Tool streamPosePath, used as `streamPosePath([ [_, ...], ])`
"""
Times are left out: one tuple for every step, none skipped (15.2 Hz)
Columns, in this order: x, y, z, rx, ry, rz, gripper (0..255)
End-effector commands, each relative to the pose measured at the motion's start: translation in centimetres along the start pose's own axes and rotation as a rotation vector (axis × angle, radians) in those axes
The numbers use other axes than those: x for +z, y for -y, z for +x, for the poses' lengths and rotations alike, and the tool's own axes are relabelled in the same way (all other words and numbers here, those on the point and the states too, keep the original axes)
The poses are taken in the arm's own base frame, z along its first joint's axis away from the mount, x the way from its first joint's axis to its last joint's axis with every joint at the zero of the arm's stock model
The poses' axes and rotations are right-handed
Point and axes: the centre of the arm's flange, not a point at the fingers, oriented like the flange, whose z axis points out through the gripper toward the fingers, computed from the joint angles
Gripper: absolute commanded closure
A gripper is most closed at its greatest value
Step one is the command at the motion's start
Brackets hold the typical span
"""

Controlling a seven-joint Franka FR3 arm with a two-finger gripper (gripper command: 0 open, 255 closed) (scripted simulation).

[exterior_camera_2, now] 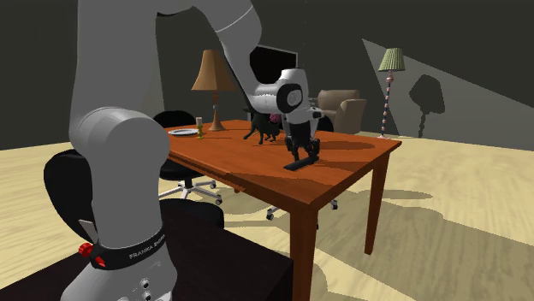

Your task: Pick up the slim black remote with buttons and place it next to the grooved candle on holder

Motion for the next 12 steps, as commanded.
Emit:
streamPosePath([
  [0.2, -0.1, -0.1, 0.002, 0.004, -0.001, 255],
  [0.2, -0.1, -0.1, 0.002, 0.004, -0.001, 255],
  [0.2, -0.2, 0.0, 0.002, 0.004, -0.001, 255],
  [0.1, -0.2, -0.1, 0.002, 0.004, -0.001, 255],
  [0.0, -0.2, -0.1, 0.002, 0.004, -0.001, 255],
  [-0.1, -0.2, 0.0, 0.002, 0.004, -0.001, 255],
  [-0.1, -0.2, 0.1, 0.002, 0.004, -0.001, 255],
  [-0.2, -0.3, 0.0, 0.002, 0.004, -0.001, 255],
  [0.2, -0.1, -0.1, 0.002, 0.004, -0.001, 255],
  [-0.3, -0.2, 0.0, 0.002, 0.004, -0.001, 255],
  [-0.8, -0.2, 0.1, 0.002, 0.004, -0.001, 255],
  [-1.4, -0.2, 0.3, 0.002, 0.004, -0.001, 255],
])
